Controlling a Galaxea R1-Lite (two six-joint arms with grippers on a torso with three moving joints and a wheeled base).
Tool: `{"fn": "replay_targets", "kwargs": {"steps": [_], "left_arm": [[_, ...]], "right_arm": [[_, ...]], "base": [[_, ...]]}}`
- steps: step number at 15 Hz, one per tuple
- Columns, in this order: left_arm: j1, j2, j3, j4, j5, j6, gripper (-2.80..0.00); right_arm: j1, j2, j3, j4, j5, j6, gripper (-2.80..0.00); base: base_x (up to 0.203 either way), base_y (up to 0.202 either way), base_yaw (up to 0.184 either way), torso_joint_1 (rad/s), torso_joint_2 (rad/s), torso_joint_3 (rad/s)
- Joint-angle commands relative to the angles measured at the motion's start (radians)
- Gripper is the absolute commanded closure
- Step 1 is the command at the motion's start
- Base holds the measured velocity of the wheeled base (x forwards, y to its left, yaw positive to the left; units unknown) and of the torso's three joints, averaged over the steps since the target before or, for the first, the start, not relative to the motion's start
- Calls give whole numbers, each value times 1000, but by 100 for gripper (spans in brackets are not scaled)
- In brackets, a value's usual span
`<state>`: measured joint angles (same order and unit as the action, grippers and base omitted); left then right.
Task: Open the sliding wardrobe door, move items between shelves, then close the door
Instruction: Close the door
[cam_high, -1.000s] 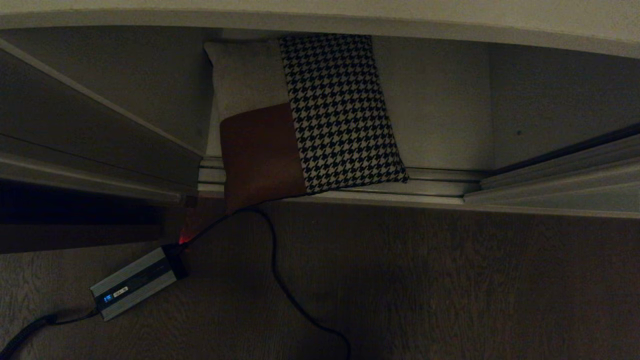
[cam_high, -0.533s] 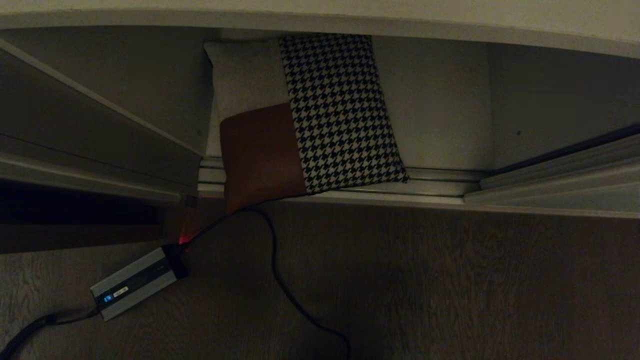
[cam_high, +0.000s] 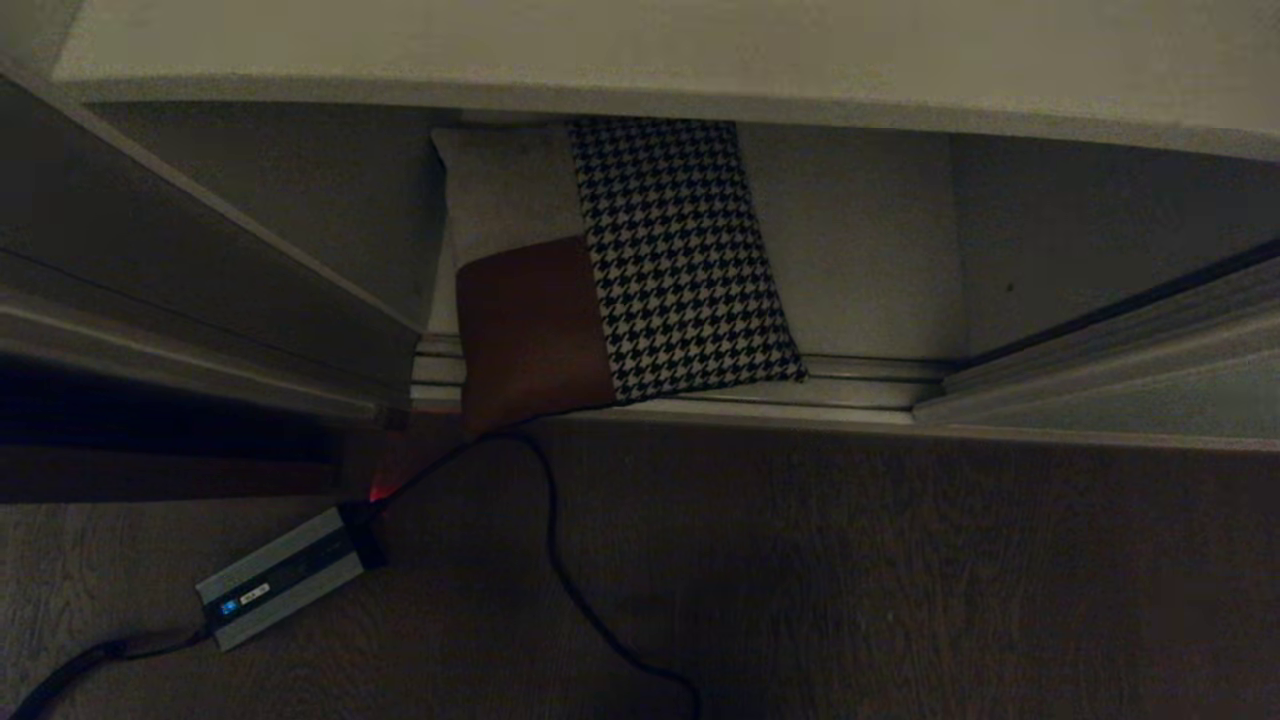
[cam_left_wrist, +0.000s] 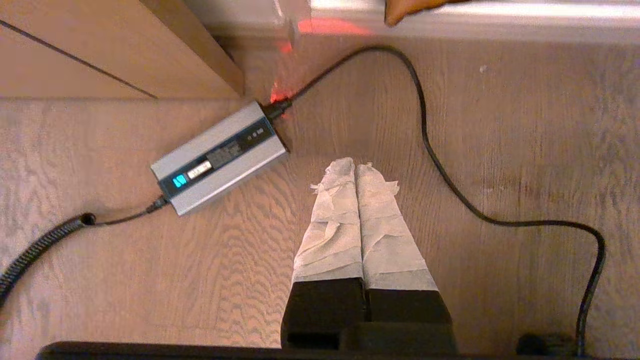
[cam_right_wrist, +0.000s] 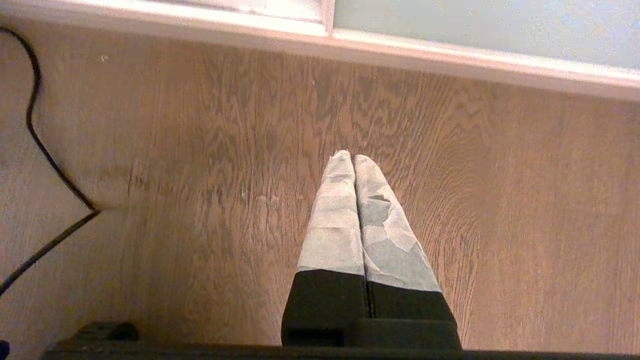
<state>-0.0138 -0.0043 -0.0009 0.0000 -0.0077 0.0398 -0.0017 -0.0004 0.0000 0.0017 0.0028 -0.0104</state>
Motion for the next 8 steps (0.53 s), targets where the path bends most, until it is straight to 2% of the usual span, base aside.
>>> {"fn": "replay_targets", "kwargs": {"steps": [1, 8], "left_arm": [[0, 4, -1, 0, 0, -2, 0], [0, 4, -1, 2, -3, 12, 0]], "right_arm": [[0, 0, 3, 0, 0, 0, 0], [0, 0, 3, 0, 0, 0, 0]], "base": [[0, 0, 0, 0, 3, 207], [0, 0, 0, -1, 1, 199]]}}
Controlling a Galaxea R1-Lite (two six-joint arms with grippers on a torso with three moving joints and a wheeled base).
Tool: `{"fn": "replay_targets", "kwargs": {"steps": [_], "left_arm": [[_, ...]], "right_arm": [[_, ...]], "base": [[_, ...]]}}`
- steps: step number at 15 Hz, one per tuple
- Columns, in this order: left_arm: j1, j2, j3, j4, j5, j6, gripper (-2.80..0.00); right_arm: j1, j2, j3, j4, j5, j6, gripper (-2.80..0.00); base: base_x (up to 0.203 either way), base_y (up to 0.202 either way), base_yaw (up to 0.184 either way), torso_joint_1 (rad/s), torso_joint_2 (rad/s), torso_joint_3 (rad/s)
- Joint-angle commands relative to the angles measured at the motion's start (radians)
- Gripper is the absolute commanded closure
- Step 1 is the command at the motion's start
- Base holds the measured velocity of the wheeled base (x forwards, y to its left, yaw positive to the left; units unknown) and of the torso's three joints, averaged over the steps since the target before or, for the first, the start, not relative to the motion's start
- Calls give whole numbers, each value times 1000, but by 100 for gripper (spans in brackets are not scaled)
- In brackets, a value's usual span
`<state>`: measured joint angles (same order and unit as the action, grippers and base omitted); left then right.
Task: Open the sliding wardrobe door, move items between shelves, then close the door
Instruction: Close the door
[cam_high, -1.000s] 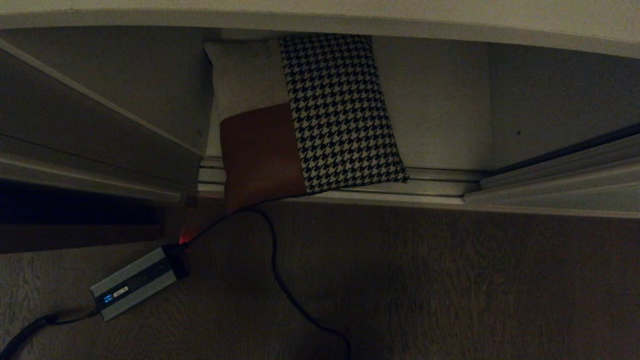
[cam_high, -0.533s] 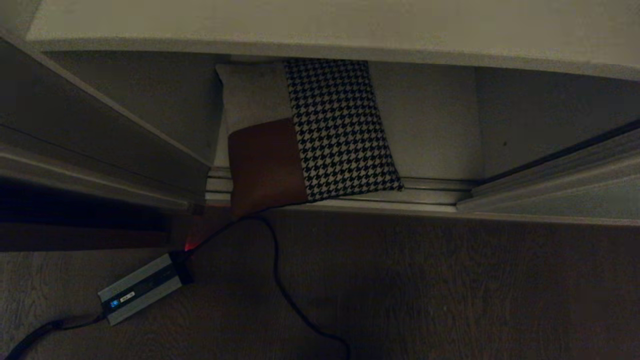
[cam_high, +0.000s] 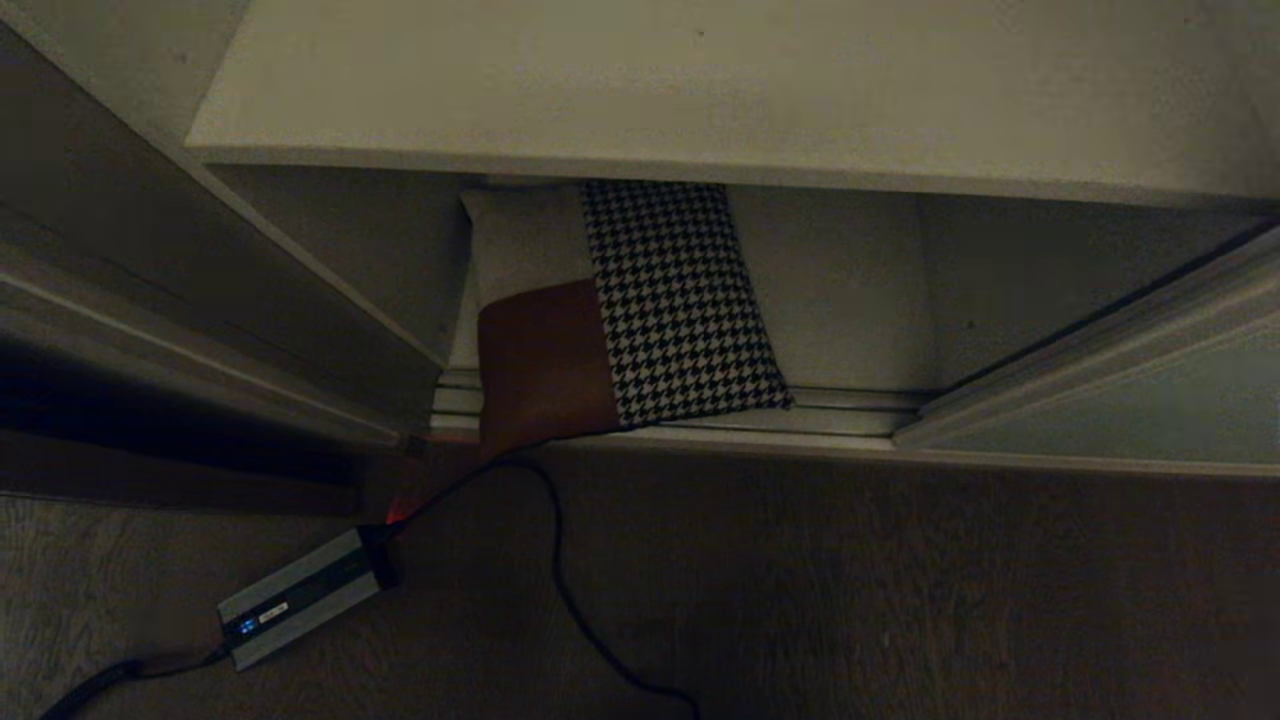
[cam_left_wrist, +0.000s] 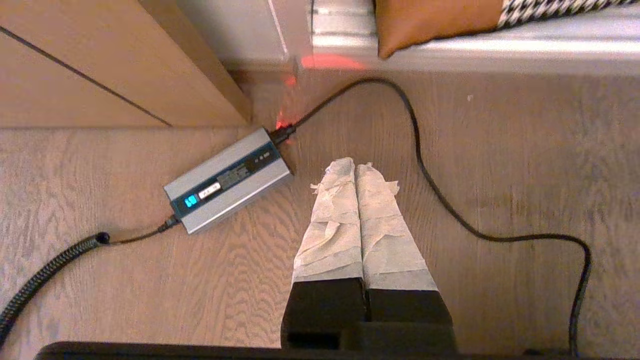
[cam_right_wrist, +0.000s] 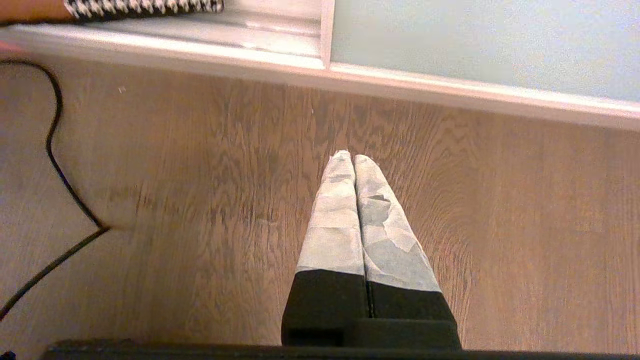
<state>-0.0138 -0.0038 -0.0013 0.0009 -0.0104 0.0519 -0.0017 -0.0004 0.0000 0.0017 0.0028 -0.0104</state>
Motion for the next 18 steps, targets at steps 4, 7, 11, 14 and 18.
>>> {"fn": "replay_targets", "kwargs": {"steps": [4, 7, 11, 14, 18], "left_arm": [[0, 4, 0, 1, -2, -3, 0], [0, 4, -1, 1, -2, -1, 0], [0, 4, -2, 4, -3, 5, 0], [0, 4, -2, 4, -3, 5, 0], [0, 4, -2, 4, -3, 5, 0]], "right_arm": [[0, 0, 3, 0, 0, 0, 0], [0, 0, 4, 0, 0, 0, 0], [0, 0, 3, 0, 0, 0, 0], [0, 0, 3, 0, 0, 0, 0], [0, 0, 3, 0, 0, 0, 0]], "base": [[0, 0, 0, 3, 2, 204], [0, 0, 0, 2, 2, 202], [0, 0, 0, 3, 4, 205], [0, 0, 0, 0, -2, 212], [0, 0, 0, 3, -1, 202]]}}
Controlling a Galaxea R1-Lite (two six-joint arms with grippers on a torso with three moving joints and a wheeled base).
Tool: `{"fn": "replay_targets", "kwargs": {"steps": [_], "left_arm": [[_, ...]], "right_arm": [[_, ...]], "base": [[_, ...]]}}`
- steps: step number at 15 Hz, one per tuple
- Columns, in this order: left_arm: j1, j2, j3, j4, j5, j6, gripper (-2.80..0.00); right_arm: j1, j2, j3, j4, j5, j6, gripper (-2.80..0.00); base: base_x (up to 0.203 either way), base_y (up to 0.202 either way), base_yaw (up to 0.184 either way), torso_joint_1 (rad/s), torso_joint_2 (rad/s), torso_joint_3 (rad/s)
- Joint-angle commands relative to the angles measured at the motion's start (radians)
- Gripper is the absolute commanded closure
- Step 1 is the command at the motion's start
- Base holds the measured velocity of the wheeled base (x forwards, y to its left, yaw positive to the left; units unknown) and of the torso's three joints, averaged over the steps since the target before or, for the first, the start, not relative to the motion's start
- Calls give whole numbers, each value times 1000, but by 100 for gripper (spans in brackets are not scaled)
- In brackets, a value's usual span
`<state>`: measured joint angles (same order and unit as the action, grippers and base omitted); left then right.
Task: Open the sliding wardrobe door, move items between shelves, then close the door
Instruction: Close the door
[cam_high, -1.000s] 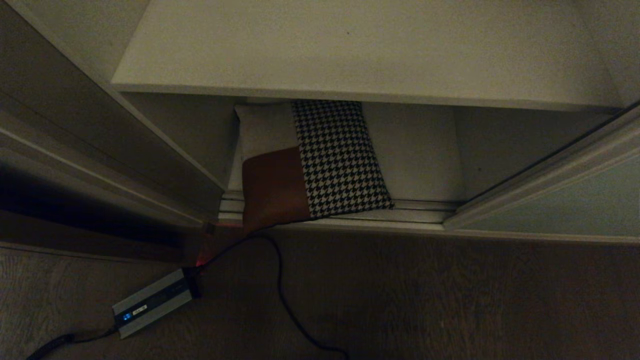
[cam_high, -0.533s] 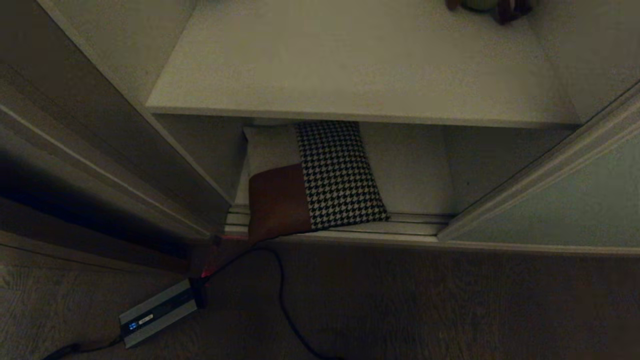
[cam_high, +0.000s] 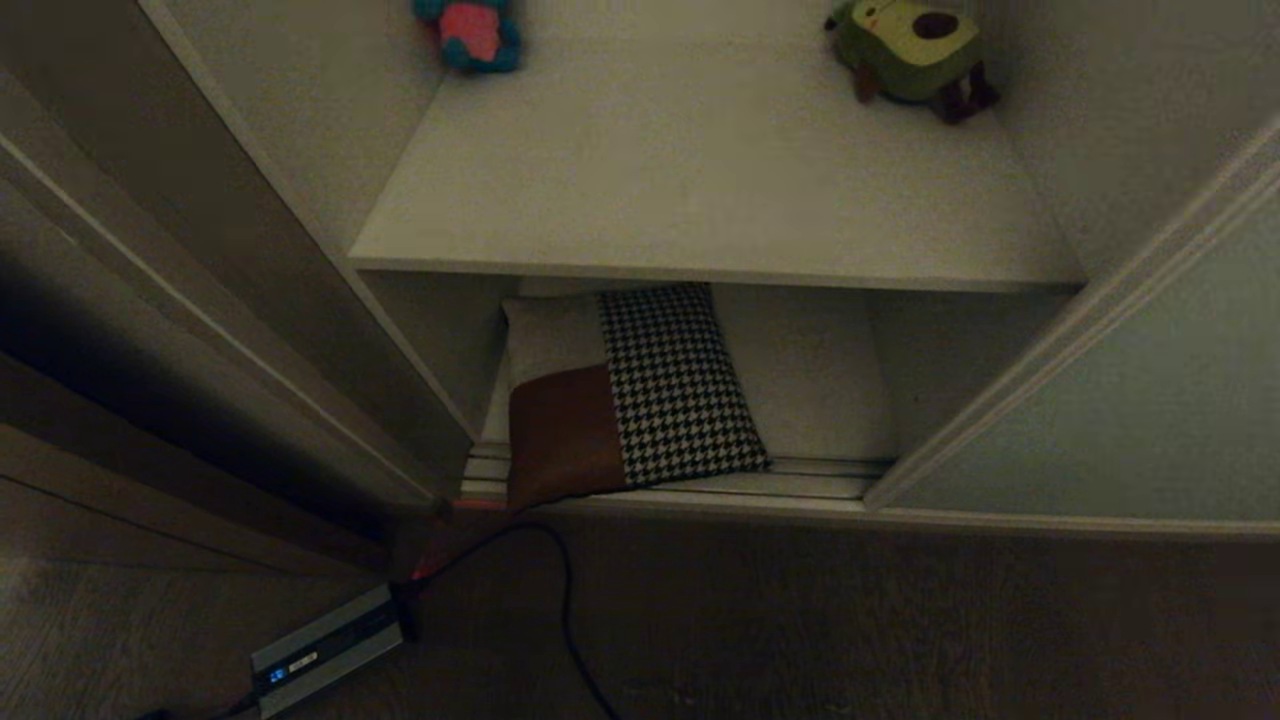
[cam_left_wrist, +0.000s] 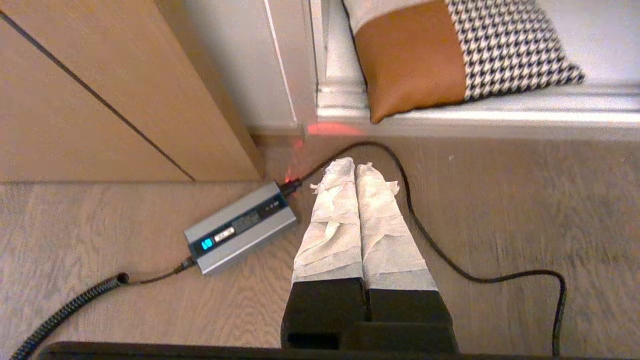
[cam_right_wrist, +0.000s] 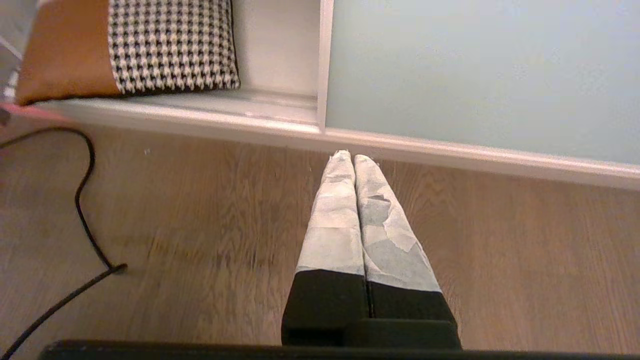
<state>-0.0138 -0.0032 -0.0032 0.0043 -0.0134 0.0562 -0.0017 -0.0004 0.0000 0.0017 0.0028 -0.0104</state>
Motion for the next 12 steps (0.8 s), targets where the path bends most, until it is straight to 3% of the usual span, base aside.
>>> {"fn": "replay_targets", "kwargs": {"steps": [1, 6, 12], "left_arm": [[0, 3, 0, 0, 0, 1, 0], [0, 3, 0, -1, 0, 1, 0], [0, 3, 0, -1, 0, 1, 0]], "right_arm": [[0, 0, 3, 0, 0, 0, 0], [0, 0, 3, 0, 0, 0, 0], [0, 0, 3, 0, 0, 0, 0]], "base": [[0, 0, 0, 2, -3, 204], [0, 0, 0, 0, 2, 179], [0, 0, 0, 0, 0, 0]]}}
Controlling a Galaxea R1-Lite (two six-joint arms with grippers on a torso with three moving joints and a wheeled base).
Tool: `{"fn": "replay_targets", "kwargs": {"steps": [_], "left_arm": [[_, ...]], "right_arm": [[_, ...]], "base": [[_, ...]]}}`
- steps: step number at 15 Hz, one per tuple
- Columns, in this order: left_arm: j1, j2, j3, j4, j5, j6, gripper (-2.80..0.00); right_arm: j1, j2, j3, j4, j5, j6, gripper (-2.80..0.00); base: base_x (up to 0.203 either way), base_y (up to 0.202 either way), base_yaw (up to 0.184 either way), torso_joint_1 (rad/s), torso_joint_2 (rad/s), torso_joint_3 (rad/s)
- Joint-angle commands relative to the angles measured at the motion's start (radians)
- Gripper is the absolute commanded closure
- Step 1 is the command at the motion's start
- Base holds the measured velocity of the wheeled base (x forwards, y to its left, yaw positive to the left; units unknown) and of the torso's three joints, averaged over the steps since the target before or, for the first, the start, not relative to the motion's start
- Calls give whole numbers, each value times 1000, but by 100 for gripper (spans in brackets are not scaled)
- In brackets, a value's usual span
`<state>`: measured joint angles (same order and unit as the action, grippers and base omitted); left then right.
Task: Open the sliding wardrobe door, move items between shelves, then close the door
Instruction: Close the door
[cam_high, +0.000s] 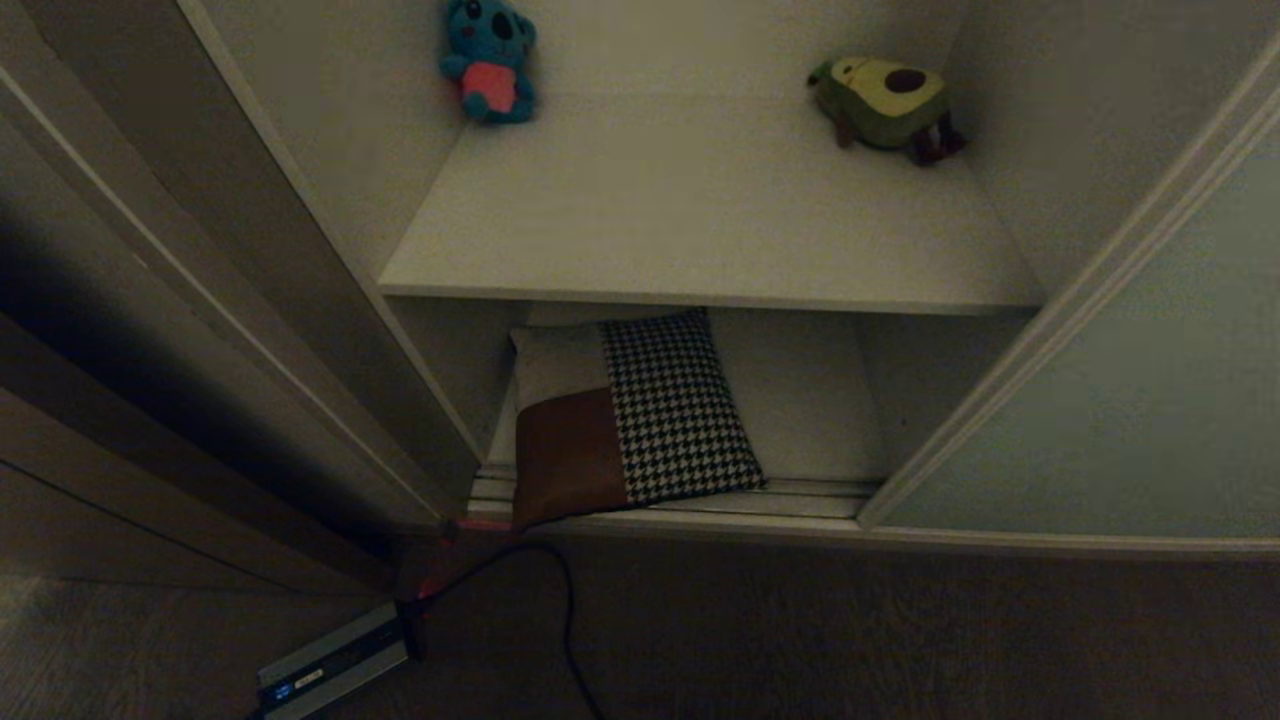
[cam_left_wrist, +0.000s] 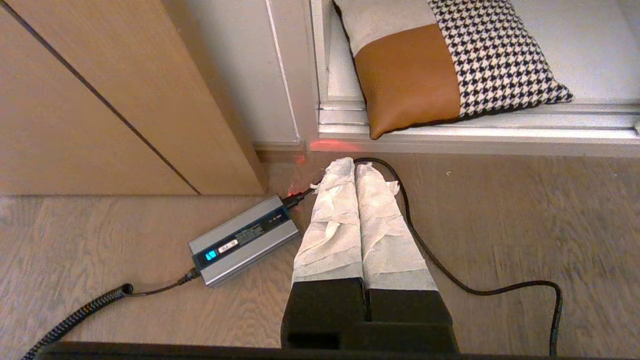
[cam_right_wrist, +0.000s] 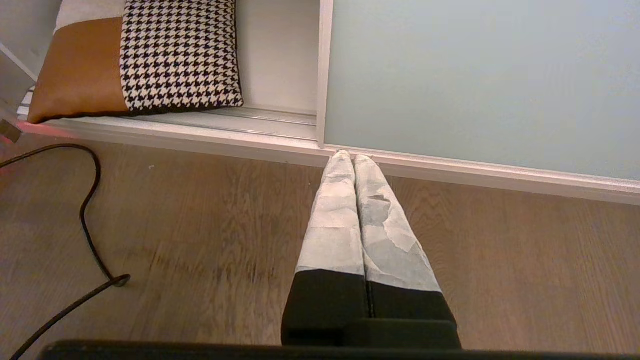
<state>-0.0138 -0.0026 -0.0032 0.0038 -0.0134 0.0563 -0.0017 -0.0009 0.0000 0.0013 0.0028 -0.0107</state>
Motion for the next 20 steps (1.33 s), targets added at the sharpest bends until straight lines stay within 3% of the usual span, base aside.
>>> {"fn": "replay_targets", "kwargs": {"steps": [1, 6, 20], "left_arm": [[0, 3, 2, -2, 0, 0, 0], [0, 3, 2, -4, 6, -32, 0], [0, 3, 2, -4, 6, -35, 0]], "right_arm": [[0, 1, 3, 0, 0, 0, 0], [0, 1, 3, 0, 0, 0, 0], [0, 1, 3, 0, 0, 0, 0]], "base": [[0, 0, 0, 0, 0, 0], [0, 0, 0, 2, 2, 48], [0, 0, 0, 0, 0, 0]]}}
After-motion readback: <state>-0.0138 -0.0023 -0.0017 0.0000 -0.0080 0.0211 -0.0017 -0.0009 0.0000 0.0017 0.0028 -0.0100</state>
